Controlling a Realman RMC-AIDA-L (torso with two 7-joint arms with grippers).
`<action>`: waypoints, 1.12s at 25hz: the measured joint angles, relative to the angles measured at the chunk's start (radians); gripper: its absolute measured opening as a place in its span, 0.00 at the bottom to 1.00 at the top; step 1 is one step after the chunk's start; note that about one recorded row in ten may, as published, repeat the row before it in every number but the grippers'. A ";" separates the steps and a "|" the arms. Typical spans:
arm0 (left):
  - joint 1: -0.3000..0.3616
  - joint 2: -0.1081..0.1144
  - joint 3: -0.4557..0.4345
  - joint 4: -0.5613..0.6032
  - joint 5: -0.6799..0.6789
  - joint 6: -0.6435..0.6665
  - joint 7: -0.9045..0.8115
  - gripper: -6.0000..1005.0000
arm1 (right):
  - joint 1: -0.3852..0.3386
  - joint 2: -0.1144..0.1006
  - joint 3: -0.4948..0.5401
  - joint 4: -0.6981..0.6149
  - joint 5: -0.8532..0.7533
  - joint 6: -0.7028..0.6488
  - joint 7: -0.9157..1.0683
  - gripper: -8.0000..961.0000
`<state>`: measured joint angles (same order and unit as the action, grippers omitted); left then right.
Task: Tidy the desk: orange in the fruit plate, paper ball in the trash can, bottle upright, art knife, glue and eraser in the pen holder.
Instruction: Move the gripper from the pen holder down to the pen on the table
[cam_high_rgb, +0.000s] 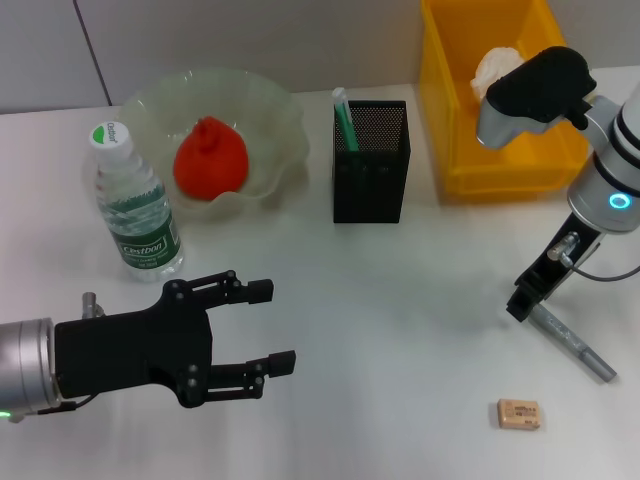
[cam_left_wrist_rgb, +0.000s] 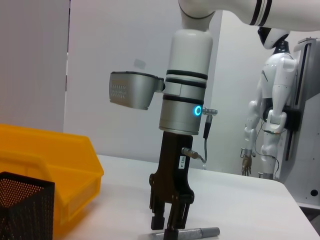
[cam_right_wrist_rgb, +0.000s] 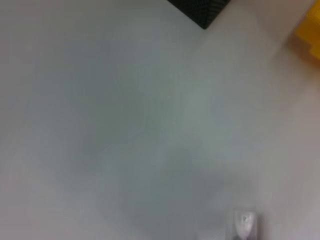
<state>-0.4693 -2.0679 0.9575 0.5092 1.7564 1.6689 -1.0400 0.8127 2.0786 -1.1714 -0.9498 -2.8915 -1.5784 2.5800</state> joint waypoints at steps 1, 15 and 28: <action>0.002 0.000 -0.001 0.000 0.000 0.001 0.000 0.80 | 0.000 0.000 0.000 0.005 -0.001 0.004 0.000 0.61; 0.003 0.000 -0.003 0.000 0.000 0.002 0.000 0.80 | -0.002 0.000 -0.001 0.007 -0.003 0.014 0.002 0.44; 0.001 0.000 -0.005 0.000 0.000 0.002 -0.001 0.80 | -0.004 0.000 -0.001 0.015 -0.014 0.031 0.006 0.28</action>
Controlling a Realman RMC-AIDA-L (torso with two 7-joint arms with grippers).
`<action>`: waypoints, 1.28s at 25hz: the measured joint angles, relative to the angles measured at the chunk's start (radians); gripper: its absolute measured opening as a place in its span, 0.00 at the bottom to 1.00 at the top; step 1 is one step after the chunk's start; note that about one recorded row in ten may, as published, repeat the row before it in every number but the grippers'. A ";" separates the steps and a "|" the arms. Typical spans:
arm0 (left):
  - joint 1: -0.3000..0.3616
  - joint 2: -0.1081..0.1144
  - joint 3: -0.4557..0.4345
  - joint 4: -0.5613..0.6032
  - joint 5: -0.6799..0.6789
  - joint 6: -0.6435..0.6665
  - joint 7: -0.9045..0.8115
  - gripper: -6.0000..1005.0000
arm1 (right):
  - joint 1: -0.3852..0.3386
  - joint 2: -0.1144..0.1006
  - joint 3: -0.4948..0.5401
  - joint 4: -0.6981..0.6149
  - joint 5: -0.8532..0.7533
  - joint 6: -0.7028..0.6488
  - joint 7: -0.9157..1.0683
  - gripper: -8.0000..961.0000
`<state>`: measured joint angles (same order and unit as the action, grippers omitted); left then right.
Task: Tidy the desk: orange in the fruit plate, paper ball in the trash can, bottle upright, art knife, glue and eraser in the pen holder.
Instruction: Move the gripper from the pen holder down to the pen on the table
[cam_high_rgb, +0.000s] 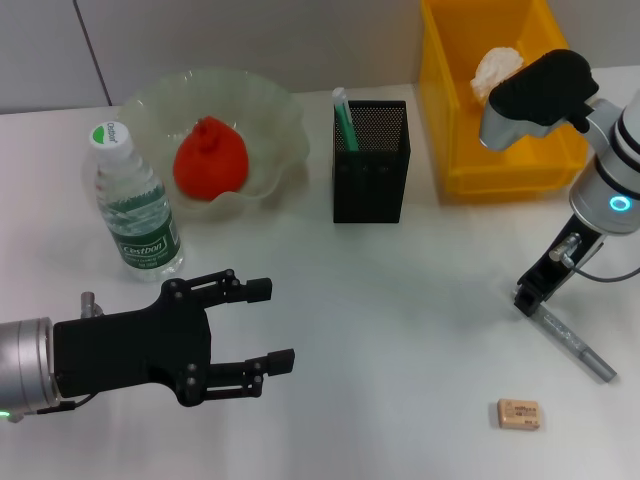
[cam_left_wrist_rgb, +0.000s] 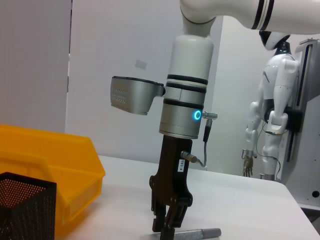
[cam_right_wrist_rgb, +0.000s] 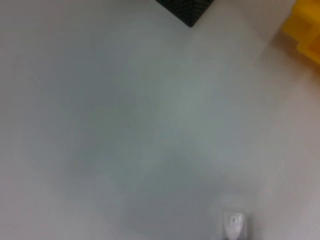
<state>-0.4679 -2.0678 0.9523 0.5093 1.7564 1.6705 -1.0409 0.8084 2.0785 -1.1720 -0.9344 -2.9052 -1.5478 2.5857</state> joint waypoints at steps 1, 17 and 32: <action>0.000 0.000 0.000 0.001 0.000 0.000 -0.004 0.80 | 0.003 0.000 0.000 0.010 0.000 0.000 0.000 0.28; -0.005 0.000 0.000 0.005 0.000 -0.001 -0.007 0.80 | 0.006 0.000 0.001 0.017 0.003 0.008 0.001 0.28; -0.006 0.000 0.000 0.006 0.000 -0.002 -0.008 0.80 | 0.006 0.000 0.005 0.028 0.003 0.013 0.001 0.26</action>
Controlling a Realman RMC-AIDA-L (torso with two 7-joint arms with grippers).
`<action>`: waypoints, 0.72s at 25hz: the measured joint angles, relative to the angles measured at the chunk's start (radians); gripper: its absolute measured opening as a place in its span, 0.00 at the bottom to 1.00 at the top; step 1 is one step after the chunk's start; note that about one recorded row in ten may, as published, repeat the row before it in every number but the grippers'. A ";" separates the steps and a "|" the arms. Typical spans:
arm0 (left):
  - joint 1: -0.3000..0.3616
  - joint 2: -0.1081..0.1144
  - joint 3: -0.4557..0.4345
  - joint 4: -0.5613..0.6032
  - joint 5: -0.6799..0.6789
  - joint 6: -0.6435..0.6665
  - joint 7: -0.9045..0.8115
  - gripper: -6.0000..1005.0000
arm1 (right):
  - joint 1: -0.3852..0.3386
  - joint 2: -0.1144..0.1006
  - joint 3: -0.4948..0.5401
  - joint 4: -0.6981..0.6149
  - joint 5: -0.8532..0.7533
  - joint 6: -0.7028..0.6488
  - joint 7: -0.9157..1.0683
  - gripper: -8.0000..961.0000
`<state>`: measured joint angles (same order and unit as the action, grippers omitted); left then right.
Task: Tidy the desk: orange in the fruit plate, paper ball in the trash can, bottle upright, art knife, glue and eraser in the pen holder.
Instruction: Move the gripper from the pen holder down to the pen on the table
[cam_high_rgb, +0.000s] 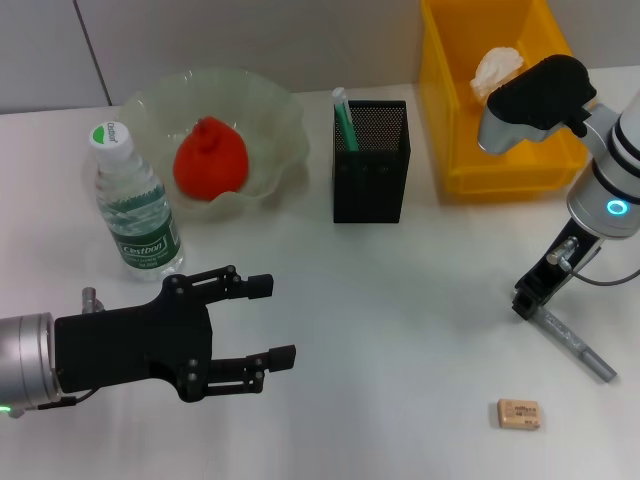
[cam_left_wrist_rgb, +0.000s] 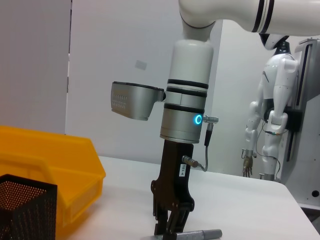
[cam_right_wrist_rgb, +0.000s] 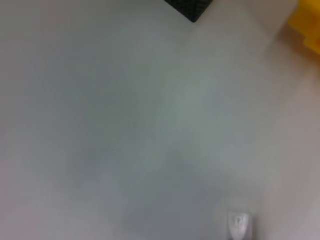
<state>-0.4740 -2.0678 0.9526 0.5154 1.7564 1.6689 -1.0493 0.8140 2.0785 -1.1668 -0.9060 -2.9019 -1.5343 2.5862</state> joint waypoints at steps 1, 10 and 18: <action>0.000 0.000 0.000 0.000 0.000 0.000 0.000 0.80 | 0.000 0.000 -0.001 0.001 0.000 0.000 0.000 0.26; 0.000 0.000 0.000 0.002 0.000 -0.002 0.000 0.80 | 0.001 0.000 -0.001 0.003 0.001 0.000 0.000 0.25; 0.000 0.000 0.000 0.002 0.000 -0.003 0.000 0.80 | 0.002 0.000 -0.001 0.013 -0.001 -0.001 0.002 0.18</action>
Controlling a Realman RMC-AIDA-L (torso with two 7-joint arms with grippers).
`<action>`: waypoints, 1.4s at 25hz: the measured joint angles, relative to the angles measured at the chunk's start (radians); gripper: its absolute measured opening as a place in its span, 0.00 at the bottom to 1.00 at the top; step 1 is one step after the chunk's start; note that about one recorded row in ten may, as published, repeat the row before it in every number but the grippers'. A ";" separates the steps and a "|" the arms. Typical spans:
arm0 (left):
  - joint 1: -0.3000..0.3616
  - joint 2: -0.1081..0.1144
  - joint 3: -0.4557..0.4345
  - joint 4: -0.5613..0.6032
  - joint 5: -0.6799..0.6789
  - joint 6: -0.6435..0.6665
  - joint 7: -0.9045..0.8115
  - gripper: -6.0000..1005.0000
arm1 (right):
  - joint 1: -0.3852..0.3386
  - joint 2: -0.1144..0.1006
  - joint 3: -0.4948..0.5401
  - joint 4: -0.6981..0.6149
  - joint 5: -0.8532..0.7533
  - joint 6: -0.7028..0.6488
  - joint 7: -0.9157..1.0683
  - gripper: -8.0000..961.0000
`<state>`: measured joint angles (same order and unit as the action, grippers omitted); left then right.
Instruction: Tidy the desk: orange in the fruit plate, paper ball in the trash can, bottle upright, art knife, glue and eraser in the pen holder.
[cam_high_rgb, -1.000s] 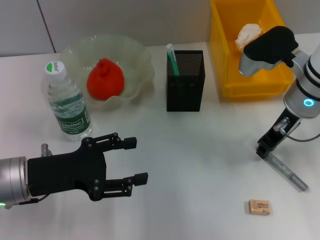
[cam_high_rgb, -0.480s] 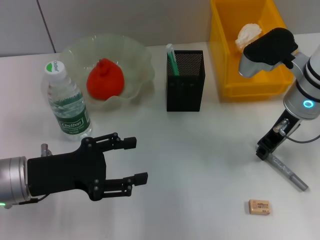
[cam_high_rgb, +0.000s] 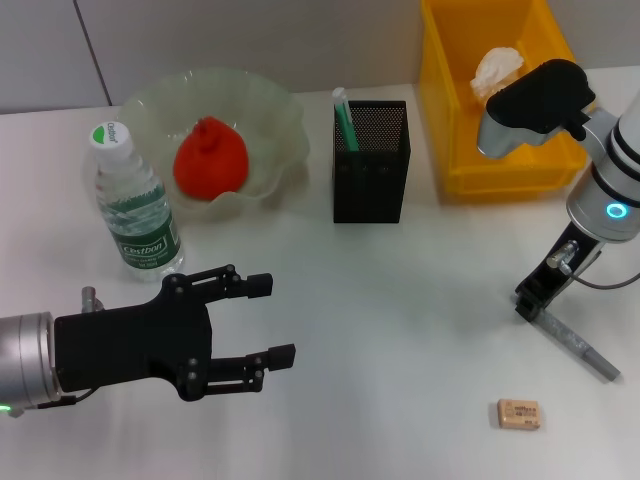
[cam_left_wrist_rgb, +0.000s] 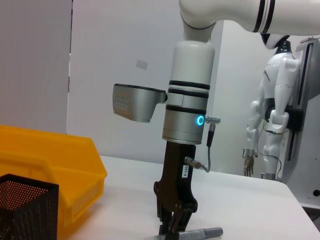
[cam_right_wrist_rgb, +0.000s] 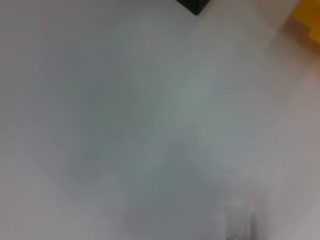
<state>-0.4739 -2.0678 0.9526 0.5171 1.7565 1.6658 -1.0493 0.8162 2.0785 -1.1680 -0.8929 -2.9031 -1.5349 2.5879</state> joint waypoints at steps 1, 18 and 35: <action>0.000 0.000 0.000 0.000 0.000 0.000 0.000 0.80 | 0.000 0.000 0.002 -0.001 0.000 -0.001 0.000 0.17; 0.000 0.002 0.000 0.000 0.000 0.001 0.000 0.80 | -0.025 -0.010 0.170 -0.280 0.276 -0.073 -0.100 0.16; -0.002 0.000 0.000 -0.001 -0.002 0.000 0.000 0.80 | -0.180 -0.004 0.368 -0.168 1.015 0.157 -0.664 0.15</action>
<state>-0.4756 -2.0677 0.9526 0.5165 1.7549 1.6661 -1.0492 0.6359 2.0743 -0.7999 -1.0609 -1.8883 -1.3777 1.9240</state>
